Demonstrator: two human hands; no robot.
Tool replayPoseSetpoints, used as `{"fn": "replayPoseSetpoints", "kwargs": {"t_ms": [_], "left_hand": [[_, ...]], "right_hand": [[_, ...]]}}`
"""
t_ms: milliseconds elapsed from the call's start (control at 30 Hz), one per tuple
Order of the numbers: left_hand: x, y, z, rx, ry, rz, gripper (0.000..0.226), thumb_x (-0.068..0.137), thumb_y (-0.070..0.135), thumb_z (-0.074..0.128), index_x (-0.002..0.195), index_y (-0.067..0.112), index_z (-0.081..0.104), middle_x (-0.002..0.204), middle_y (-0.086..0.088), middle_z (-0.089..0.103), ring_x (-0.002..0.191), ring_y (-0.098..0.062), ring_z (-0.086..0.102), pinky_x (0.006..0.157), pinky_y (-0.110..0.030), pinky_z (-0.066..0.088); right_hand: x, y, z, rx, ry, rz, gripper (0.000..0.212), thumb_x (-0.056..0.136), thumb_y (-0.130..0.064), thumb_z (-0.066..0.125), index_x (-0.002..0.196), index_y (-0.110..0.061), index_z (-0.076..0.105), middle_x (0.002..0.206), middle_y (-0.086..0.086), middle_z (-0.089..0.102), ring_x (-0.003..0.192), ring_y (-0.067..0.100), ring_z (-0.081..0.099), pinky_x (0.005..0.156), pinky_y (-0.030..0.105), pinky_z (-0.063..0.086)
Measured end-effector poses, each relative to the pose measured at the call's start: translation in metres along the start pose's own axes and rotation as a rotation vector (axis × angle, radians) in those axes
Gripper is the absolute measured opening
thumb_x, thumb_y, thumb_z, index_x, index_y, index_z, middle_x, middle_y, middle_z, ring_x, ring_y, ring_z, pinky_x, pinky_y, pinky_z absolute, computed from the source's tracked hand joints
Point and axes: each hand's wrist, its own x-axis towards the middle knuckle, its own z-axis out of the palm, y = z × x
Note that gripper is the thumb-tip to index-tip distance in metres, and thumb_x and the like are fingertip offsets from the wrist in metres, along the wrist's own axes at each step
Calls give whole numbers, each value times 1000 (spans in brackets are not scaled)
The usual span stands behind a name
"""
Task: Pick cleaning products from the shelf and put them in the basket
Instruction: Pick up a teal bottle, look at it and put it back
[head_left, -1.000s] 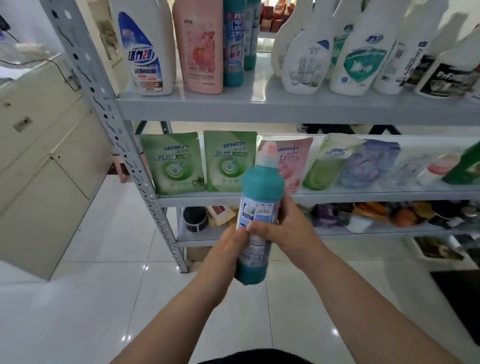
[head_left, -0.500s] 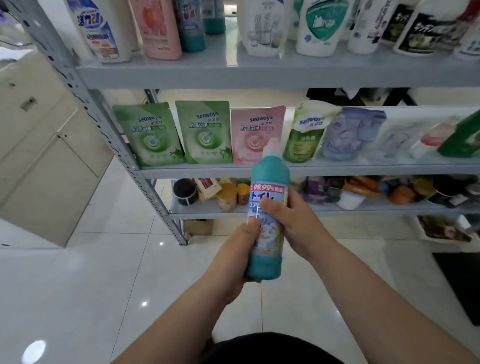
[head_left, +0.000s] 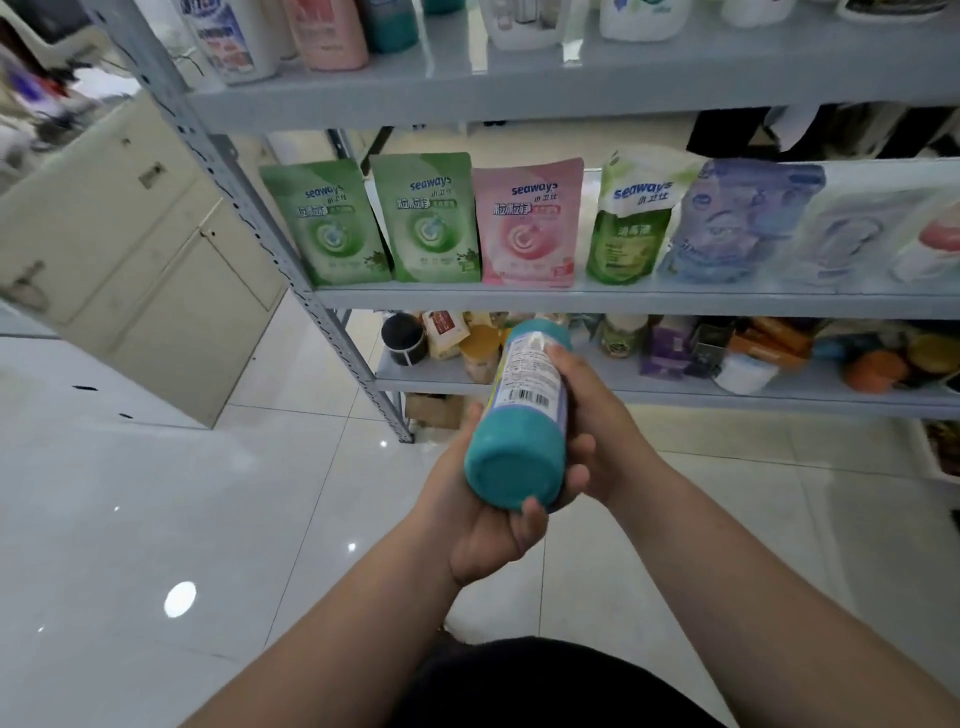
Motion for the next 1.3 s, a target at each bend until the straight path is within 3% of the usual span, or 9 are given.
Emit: {"fn": "replayPoseSetpoints", "kwargs": {"t_ms": [233,433,533,633,767,933,1067,1200,1300], "left_hand": [[16,-2,-7,356,311,253,70,79,75,57,119,18,68,94,-10,76,75,-27,72,40,-20,42],[13,8,-24,938,346,590,48,84,69,62,130,69,52,110,17,74,88,-7,72,71,-26,58],[19,30,-30,839,302,620,32,106,44,50,133,55,60,116,-12,67,78,-19,57,84,-44,54],[21,48,-30,633,194,413,44,102,55,47,137,33,62,129,-16,68,107,-29,70,96,-52,58],[17,64,-32,579,-4,164,61,95,64,46,128,18,69,129,-18,69,115,-43,68,78,-44,63],[13,96,-44,809,134,407,50,86,52,66,130,28,60,122,-6,72,106,-25,74,74,-36,62],[8,123,-60,1114,213,523,68,68,56,87,124,42,52,120,4,62,108,-17,68,82,-35,63],[5,154,-70,1166,89,515,86,57,56,89,132,40,50,123,7,68,114,-17,67,98,-41,57],[1,177,-77,1297,128,615,70,56,54,88,118,51,55,110,19,72,102,-2,69,84,-24,57]], "right_hand": [[7,-18,-10,-352,106,-65,35,102,-44,55,123,-18,66,103,4,78,83,18,77,68,35,60],[16,-19,7,-425,68,-134,44,91,-35,76,126,-14,61,103,10,78,84,25,77,69,38,62],[20,-20,8,-355,110,-204,39,92,-31,75,125,-17,60,96,7,79,78,23,77,61,34,61],[25,-15,17,-262,69,-266,53,85,-37,72,130,-13,58,101,11,76,82,25,75,68,37,61],[40,-12,34,-331,17,-336,49,73,-46,68,115,-21,64,94,7,75,83,22,74,70,35,60],[65,-20,50,-457,153,-409,58,73,-51,71,123,-23,63,112,9,74,101,29,74,91,53,60],[80,-18,70,-400,187,-402,67,64,-49,84,122,-23,61,100,0,78,94,23,77,78,43,62],[91,-4,98,-465,106,-469,72,64,-40,88,127,-27,57,115,3,73,106,25,73,88,46,60],[97,6,118,-613,54,-518,61,65,-46,86,118,-43,57,115,-6,72,110,19,71,91,42,60]]}}
